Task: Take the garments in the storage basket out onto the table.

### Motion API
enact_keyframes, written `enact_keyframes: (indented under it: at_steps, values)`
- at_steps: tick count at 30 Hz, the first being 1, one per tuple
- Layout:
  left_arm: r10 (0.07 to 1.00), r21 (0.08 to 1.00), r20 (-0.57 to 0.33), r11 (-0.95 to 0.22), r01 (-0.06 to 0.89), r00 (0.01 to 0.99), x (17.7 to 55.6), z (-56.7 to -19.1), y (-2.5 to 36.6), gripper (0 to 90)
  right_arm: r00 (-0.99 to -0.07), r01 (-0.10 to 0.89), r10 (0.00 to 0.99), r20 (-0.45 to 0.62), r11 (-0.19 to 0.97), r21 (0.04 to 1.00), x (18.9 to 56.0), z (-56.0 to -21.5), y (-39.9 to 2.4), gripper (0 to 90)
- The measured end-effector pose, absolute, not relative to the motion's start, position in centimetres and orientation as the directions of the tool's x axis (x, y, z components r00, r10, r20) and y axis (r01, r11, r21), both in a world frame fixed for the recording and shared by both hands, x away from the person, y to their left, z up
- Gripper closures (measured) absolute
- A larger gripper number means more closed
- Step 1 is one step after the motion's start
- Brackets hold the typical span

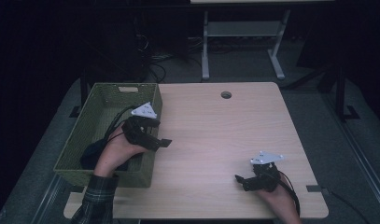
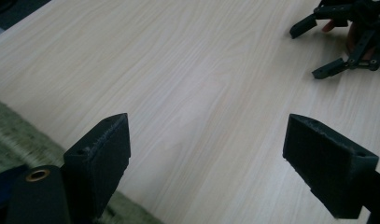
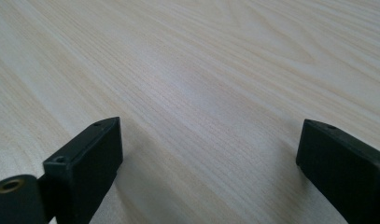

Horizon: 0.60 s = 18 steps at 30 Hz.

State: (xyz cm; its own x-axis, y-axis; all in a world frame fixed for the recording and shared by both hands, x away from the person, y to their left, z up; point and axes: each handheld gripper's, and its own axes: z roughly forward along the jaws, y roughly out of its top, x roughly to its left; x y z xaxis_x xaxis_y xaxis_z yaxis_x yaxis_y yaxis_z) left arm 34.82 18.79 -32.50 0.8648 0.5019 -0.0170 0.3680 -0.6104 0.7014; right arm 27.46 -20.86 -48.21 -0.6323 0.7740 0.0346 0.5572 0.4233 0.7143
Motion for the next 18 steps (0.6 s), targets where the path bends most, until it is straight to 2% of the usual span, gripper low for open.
enact_keyframes:
  at_steps: [18]
  values:
    - [0.582,0.687,0.013,-0.596,0.416,0.813,34.9,-31.7,23.3,14.8,-0.632,0.557,0.774,0.034,0.423,0.714,27.5,-48.2,-20.9,6.7]
